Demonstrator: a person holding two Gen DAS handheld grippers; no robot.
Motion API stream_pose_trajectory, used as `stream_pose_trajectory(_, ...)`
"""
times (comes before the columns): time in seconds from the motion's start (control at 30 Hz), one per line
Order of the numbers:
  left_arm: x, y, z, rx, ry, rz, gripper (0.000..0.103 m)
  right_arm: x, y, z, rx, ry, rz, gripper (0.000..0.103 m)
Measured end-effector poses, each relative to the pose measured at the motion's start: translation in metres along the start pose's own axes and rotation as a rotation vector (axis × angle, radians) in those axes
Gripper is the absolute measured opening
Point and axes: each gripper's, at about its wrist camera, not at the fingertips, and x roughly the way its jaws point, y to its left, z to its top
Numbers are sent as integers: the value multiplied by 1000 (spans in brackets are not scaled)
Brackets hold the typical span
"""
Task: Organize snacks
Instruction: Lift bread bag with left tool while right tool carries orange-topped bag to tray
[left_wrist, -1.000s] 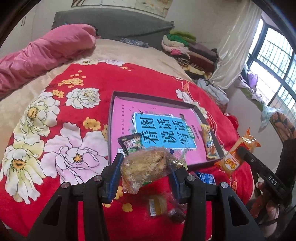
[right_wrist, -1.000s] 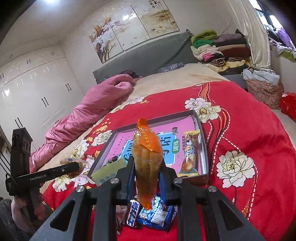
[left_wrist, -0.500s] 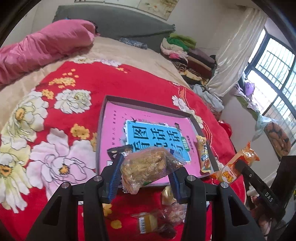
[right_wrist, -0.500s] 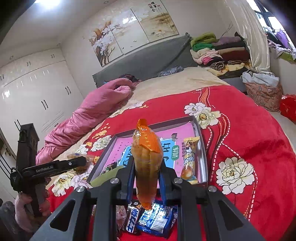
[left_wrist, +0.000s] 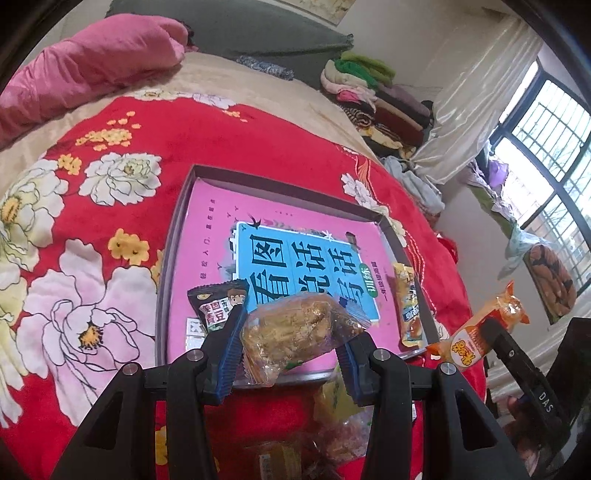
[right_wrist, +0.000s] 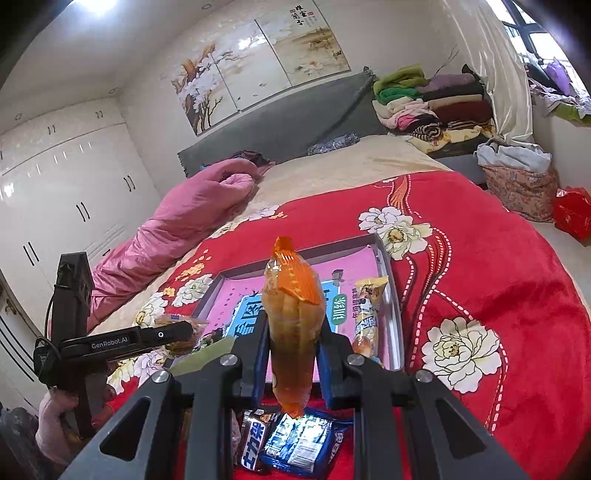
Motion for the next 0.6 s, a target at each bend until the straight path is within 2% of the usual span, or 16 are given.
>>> stream_pose_trajectory(0.6,19,-7,2,23,12,-29,48,11,-21,1,45,17,-37,23)
